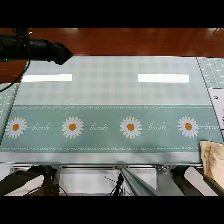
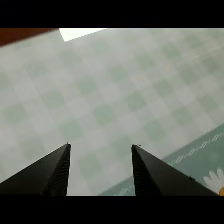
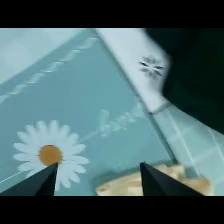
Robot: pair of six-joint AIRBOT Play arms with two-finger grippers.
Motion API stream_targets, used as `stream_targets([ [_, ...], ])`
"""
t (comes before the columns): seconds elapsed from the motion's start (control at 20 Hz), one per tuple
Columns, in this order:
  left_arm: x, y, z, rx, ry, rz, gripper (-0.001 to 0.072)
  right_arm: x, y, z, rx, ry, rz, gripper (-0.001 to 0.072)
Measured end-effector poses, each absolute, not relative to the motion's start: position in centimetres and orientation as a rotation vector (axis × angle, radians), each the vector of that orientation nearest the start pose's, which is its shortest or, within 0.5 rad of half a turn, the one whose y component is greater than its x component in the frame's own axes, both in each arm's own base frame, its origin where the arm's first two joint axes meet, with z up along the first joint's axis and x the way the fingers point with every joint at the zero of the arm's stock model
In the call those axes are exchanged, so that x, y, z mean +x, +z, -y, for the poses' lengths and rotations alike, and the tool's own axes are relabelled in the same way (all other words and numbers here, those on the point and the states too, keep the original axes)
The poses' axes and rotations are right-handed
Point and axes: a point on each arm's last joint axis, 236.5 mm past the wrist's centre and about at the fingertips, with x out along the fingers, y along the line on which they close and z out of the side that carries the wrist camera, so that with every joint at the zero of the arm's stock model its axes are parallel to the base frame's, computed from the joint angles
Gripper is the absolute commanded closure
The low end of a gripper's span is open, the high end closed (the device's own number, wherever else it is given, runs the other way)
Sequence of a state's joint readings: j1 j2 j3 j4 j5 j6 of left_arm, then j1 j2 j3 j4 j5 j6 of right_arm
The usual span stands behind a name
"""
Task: Fold the shirts.
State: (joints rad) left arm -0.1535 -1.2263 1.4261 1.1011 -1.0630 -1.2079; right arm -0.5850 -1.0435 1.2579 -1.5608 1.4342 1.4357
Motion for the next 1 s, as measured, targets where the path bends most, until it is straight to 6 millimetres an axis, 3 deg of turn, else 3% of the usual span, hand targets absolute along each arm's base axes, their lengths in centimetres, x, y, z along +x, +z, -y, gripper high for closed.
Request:
stream_targets([
  [0.1, 41.2, 13.6, 16.6, 0.027, -0.571, -0.931, 0.0133, 31.3, 9.2, 12.7, 0.140, -0.245, -1.252, 0.0111],
  [0.15, 40.5, 11.6, 16.8, 0.052, -0.557, -1.013, 0.0051, 32.5, 8.5, 10.3, 0.093, -0.175, -1.273, 0.0113],
  [0.2, 39.7, 9.8, 16.8, 0.083, -0.539, -1.087, 0.0027, 33.5, 7.9, 8.0, 0.050, -0.111, -1.290, 0.0114],
  [0.35, 38.3, 5.7, 16.3, 0.148, -0.443, -1.234, -0.0005, 34.9, 6.3, 2.7, 0.004, 0.020, -1.326, 0.0113],
  [0.45, 37.9, 4.0, 15.8, 0.144, -0.369, -1.284, -0.0013, 35.5, 5.8, -0.3, 0.031, 0.090, -1.327, 0.0105],
  [0.7, 37.6, 2.7, 15.1, 0.130, -0.281, -1.324, -0.0013, 36.4, 5.6, -3.0, 0.072, 0.151, -1.304, 0.0106],
  [1.0, 37.6, 2.4, 14.9, 0.129, -0.257, -1.331, -0.0013, 36.7, 5.6, -3.7, 0.085, 0.164, -1.294, 0.0106],
])
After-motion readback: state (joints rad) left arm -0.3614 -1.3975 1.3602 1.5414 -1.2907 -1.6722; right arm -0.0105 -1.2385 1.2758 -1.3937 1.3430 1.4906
